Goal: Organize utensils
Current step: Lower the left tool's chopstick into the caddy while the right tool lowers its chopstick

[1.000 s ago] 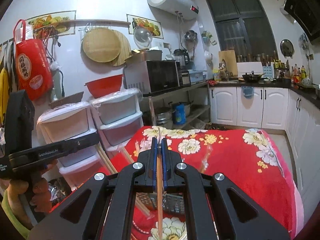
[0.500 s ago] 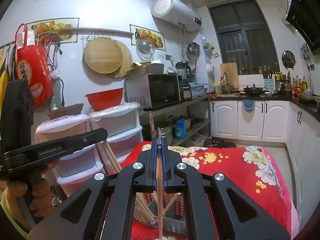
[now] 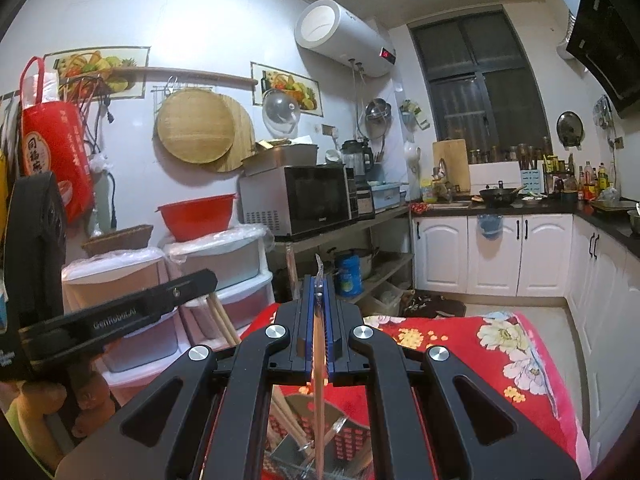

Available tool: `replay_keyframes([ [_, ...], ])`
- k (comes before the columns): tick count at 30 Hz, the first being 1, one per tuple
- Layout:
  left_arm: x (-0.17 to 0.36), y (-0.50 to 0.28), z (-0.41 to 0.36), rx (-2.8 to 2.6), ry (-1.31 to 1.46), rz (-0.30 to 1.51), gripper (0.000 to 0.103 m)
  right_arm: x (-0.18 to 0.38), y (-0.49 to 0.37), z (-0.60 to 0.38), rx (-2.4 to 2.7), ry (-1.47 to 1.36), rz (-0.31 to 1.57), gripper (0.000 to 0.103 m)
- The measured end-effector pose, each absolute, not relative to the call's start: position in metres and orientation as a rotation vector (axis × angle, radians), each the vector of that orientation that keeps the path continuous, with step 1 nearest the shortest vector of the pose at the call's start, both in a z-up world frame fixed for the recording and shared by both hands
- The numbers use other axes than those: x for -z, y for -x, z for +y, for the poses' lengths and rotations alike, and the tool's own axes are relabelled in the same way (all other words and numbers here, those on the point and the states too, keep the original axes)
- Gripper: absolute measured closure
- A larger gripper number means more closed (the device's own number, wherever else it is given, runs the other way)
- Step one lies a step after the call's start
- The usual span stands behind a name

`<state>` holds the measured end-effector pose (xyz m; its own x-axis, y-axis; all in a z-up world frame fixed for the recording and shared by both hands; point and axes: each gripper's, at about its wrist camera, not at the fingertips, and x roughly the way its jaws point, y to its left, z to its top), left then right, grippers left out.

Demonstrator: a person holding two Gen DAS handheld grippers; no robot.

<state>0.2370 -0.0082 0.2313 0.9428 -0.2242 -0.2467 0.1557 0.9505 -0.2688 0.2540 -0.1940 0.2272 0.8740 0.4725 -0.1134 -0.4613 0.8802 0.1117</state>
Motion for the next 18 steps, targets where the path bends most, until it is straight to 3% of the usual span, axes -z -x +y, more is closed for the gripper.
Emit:
replay_keyframes([
  [18, -0.196, -0.262, -0.017, 0.167, 0.230, 0.323, 0.102, -0.196, -0.297, -0.194, -0.422, -0.106, 0.147, 0.098],
])
